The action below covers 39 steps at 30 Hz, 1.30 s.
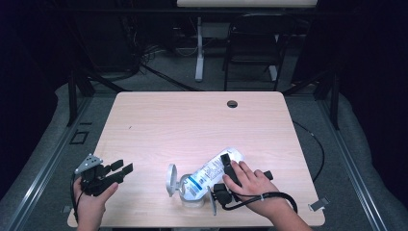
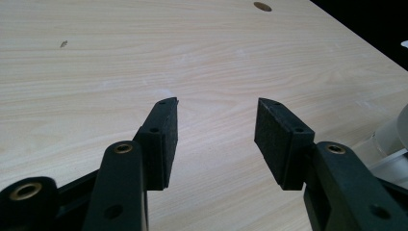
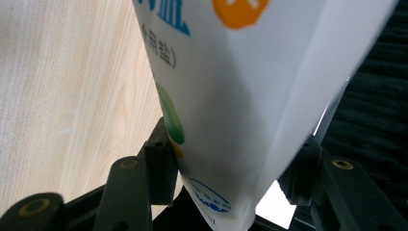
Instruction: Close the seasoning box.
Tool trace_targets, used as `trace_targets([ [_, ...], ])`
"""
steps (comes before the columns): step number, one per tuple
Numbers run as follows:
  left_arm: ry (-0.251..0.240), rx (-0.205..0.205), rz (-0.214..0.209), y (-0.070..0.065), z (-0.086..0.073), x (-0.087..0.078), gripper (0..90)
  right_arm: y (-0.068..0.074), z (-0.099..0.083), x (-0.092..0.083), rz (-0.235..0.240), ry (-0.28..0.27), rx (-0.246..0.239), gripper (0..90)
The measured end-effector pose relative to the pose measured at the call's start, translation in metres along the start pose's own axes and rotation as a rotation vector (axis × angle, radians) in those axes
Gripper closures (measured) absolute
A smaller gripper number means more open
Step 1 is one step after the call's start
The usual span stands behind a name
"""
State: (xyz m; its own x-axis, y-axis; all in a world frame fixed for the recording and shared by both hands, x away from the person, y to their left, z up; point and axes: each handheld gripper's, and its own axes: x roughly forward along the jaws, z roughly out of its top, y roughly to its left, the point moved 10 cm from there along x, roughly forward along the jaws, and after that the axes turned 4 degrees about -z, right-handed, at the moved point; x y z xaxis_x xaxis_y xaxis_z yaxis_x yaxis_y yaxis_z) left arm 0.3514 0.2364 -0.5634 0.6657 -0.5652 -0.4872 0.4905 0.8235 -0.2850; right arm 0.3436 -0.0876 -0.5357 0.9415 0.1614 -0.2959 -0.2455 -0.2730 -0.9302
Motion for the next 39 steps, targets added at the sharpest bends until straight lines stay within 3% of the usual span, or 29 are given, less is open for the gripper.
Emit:
trace_targets([
  [39,0.007,-0.008,0.000,0.0025,-0.0020,0.0001,51.0,-0.0015,0.0008,-0.0004,-0.001,0.003,-0.011,49.7],
])
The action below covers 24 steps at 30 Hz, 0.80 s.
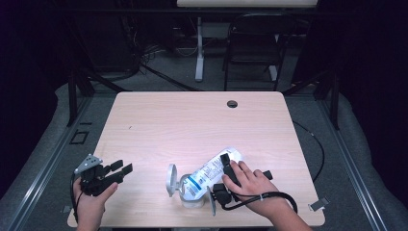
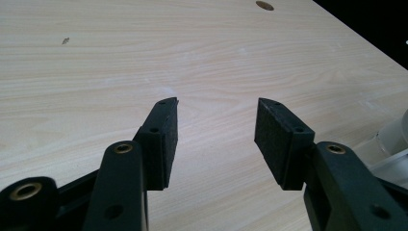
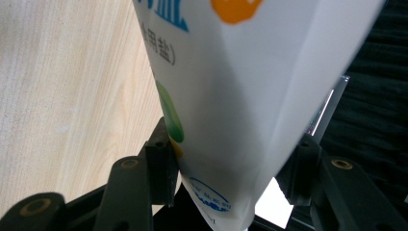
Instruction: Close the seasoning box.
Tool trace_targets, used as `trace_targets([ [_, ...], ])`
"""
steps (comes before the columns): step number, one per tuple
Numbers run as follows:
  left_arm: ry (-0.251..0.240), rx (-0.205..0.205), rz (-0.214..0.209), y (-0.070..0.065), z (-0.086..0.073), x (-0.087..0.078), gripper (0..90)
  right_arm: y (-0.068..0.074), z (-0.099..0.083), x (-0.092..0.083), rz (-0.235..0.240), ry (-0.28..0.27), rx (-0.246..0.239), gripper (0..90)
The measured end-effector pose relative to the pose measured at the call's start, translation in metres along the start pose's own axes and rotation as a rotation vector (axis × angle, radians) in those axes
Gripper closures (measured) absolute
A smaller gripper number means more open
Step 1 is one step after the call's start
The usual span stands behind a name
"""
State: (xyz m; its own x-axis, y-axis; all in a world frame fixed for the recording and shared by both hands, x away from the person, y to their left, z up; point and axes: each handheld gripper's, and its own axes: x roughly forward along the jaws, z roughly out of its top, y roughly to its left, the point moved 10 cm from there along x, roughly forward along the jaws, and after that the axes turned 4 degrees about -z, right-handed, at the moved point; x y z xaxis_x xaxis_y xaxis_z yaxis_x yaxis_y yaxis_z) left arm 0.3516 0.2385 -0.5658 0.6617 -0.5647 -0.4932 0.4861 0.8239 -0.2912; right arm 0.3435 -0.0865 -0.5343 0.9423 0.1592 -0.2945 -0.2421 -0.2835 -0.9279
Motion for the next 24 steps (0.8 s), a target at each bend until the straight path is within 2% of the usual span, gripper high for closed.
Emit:
trace_targets([
  [24,0.002,-0.005,0.004,0.0021,-0.0010,0.0005,50.9,-0.0004,-0.0005,-0.0006,0.002,0.000,-0.006,49.8],
])
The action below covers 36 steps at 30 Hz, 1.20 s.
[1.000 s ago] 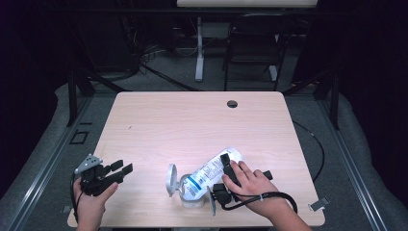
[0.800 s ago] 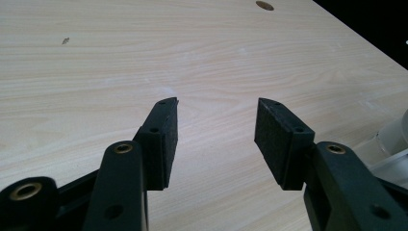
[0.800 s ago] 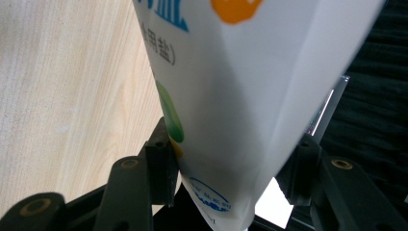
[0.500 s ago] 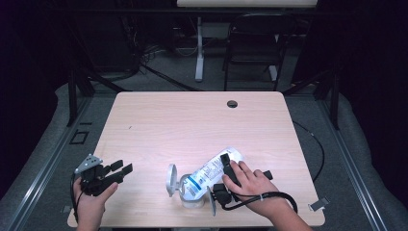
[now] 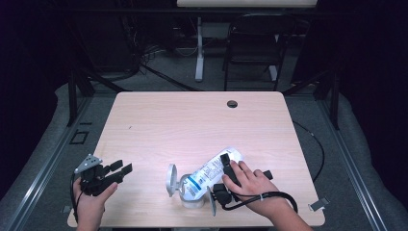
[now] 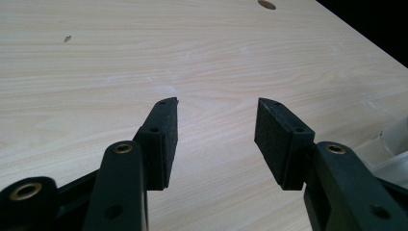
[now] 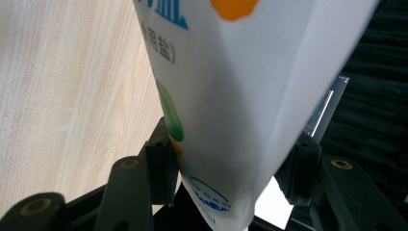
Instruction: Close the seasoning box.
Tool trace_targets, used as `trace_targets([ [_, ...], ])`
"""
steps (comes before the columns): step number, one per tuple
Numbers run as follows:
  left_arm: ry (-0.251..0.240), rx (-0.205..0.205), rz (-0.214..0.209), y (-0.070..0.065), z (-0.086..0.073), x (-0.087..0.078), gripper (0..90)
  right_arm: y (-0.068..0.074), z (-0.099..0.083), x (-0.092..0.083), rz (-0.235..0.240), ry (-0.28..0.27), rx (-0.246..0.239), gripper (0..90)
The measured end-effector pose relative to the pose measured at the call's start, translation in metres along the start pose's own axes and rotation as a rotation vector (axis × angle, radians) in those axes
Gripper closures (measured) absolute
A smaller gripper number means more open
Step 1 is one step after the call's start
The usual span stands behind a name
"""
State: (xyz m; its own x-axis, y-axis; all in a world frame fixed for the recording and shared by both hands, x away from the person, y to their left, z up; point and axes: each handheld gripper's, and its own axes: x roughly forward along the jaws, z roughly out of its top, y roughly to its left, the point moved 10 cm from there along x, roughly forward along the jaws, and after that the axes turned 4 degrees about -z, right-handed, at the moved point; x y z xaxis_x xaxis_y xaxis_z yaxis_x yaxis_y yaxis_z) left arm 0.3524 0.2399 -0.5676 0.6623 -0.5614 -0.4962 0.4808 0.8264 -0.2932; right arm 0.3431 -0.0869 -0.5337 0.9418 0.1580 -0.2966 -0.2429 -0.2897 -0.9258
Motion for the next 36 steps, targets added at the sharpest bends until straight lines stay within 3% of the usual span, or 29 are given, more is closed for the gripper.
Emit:
trace_targets([
  [36,-0.006,-0.001,0.005,0.0015,0.0001,0.0002,50.9,-0.0041,-0.0011,-0.0022,-0.009,0.010,-0.029,50.3],
])
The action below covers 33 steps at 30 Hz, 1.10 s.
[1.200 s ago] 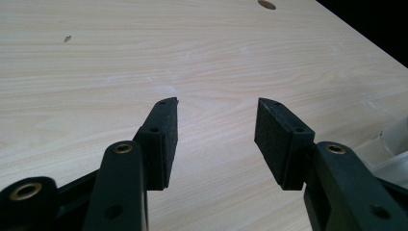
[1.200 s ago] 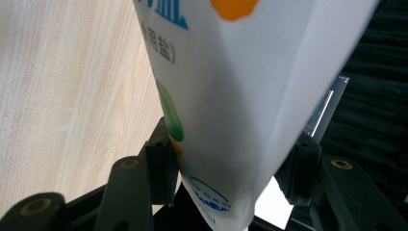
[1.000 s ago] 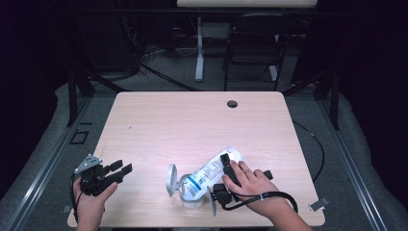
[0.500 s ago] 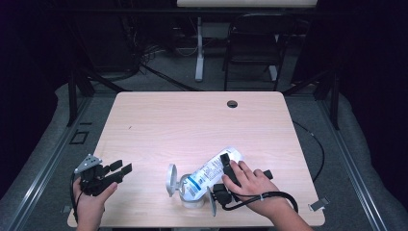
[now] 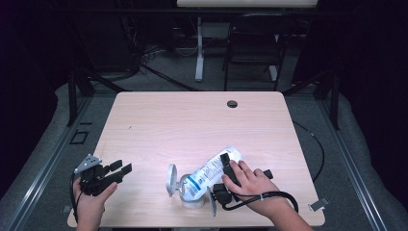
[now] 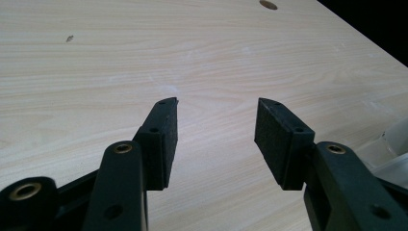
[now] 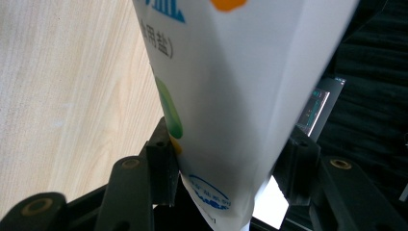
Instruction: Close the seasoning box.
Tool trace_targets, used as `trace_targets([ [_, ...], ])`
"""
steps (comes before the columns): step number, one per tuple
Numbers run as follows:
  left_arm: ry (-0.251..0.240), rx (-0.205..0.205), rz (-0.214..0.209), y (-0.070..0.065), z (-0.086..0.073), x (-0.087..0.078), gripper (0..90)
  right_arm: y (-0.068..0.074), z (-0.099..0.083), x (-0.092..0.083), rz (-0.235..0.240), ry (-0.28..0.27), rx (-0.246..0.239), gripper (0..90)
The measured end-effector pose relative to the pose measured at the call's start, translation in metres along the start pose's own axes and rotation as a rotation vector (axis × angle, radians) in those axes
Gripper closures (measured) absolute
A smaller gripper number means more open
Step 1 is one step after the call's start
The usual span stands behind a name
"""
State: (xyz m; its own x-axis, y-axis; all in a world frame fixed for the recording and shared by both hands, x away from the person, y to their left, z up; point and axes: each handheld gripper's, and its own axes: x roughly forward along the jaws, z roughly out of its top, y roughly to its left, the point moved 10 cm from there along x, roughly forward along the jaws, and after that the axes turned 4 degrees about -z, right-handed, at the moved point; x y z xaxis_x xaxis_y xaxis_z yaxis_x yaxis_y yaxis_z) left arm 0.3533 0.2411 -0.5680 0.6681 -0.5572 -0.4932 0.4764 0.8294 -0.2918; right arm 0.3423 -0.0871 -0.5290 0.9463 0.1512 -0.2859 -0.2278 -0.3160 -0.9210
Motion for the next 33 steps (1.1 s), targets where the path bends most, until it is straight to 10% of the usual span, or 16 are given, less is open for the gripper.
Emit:
trace_targets([
  [33,-0.002,-0.005,0.001,0.0006,0.0004,-0.0011,50.8,-0.0012,0.0002,-0.0005,-0.003,-0.012,0.003,51.5],
])
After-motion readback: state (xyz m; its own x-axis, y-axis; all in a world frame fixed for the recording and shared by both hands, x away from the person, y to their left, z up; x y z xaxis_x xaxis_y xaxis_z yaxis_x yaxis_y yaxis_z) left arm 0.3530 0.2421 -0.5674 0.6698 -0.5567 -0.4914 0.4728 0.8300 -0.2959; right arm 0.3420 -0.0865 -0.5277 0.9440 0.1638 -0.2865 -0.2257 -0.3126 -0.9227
